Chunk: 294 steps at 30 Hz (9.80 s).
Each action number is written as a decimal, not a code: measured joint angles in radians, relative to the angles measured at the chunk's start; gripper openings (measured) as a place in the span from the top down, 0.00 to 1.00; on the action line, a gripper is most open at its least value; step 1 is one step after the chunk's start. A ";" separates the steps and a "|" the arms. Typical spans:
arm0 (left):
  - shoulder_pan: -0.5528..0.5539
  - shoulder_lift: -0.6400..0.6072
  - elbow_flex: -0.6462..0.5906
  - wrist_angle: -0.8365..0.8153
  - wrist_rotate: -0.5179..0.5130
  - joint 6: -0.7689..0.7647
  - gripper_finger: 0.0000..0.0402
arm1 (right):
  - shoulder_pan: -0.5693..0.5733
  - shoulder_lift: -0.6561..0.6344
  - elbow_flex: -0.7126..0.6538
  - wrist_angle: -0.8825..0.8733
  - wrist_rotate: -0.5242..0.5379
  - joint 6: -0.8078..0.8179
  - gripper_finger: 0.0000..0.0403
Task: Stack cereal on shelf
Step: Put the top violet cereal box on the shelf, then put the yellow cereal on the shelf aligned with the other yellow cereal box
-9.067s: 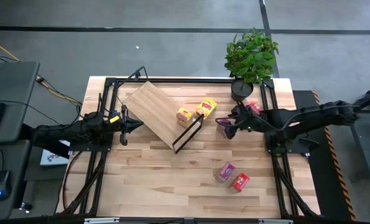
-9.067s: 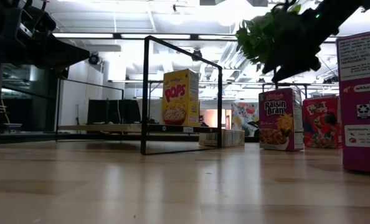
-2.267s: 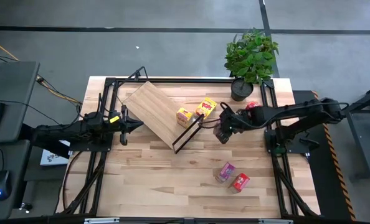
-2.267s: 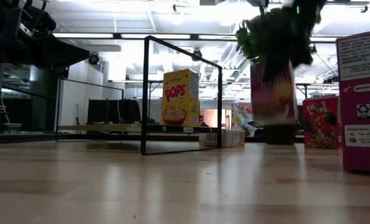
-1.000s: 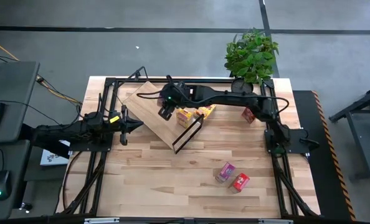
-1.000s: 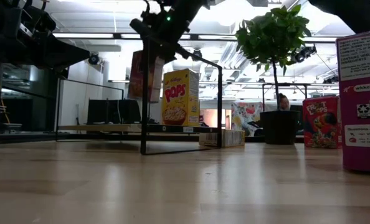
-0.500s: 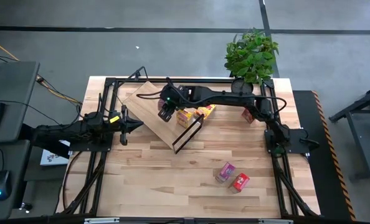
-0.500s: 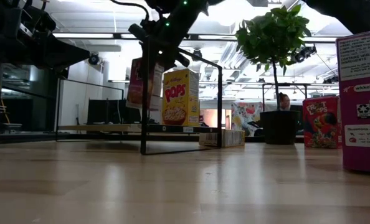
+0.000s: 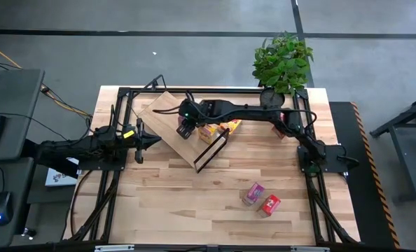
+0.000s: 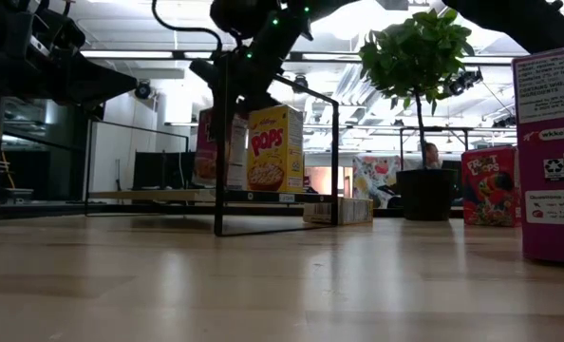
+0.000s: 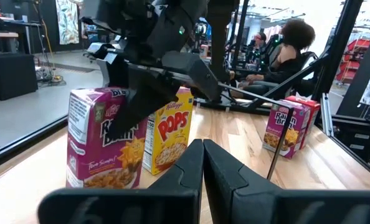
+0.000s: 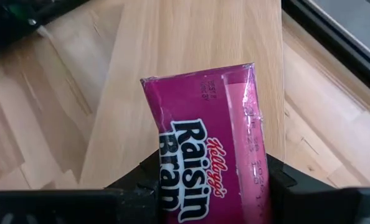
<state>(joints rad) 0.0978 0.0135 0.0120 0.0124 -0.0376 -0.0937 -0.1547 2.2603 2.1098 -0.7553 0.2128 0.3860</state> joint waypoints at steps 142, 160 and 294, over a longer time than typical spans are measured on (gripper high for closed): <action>0.000 0.000 0.000 0.000 0.000 0.000 0.99 | -0.114 -0.695 -1.612 1.078 -0.065 -0.217 1.00; 0.000 0.000 0.000 0.000 0.000 0.000 0.99 | -0.089 -1.241 -1.620 0.554 -0.144 -0.318 1.00; 0.000 0.000 0.000 0.000 0.000 0.000 0.99 | 0.319 -1.252 -1.931 0.751 0.514 0.470 1.00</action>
<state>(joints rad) 0.0977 0.0136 0.0120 0.0124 -0.0376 -0.0940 0.1638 1.0088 0.1791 -0.0046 0.7263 0.8562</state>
